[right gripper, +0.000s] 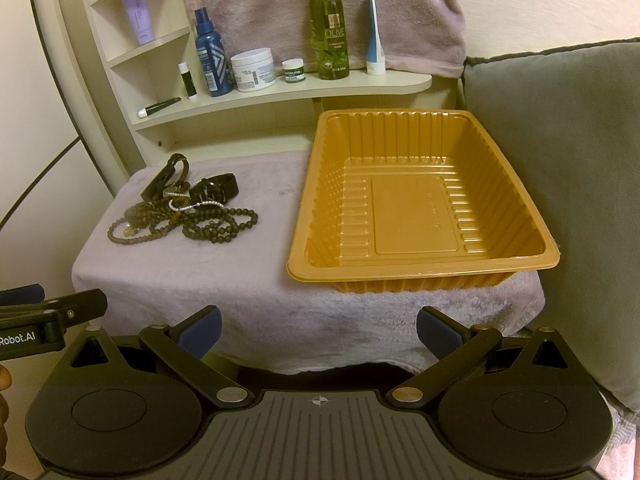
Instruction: Organize jewelry
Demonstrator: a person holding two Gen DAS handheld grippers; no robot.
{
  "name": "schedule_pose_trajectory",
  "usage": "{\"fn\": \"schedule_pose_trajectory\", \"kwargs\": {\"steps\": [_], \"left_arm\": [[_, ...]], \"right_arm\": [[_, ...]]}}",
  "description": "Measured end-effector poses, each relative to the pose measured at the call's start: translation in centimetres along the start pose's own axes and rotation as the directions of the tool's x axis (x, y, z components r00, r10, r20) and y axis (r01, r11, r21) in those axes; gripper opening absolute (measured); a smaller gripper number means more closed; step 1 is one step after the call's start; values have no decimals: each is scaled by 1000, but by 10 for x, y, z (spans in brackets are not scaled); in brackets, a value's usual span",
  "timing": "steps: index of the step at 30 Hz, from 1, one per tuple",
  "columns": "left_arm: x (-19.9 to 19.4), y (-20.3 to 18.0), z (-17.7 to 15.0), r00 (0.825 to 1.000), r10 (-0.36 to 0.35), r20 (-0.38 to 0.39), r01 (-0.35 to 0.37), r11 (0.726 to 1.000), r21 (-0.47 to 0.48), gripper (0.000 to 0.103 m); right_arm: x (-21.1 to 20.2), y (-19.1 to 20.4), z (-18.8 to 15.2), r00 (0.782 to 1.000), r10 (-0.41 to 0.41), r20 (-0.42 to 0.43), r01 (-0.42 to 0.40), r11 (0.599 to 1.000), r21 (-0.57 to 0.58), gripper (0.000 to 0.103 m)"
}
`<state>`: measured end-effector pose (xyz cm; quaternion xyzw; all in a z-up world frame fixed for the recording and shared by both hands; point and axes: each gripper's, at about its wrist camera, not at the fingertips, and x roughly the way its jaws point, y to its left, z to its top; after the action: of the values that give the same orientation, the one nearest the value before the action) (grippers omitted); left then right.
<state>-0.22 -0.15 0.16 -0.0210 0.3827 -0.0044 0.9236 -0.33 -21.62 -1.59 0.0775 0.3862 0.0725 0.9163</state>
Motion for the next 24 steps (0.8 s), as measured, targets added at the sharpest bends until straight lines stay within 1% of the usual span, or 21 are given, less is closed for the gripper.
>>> {"fn": "schedule_pose_trajectory", "kwargs": {"steps": [24], "left_arm": [[-2, -4, 1, 1000, -5, 0, 5, 1000, -2, 102]], "right_arm": [[0, 1, 0, 1000, -1, 0, 1, 1000, 0, 103]]}}
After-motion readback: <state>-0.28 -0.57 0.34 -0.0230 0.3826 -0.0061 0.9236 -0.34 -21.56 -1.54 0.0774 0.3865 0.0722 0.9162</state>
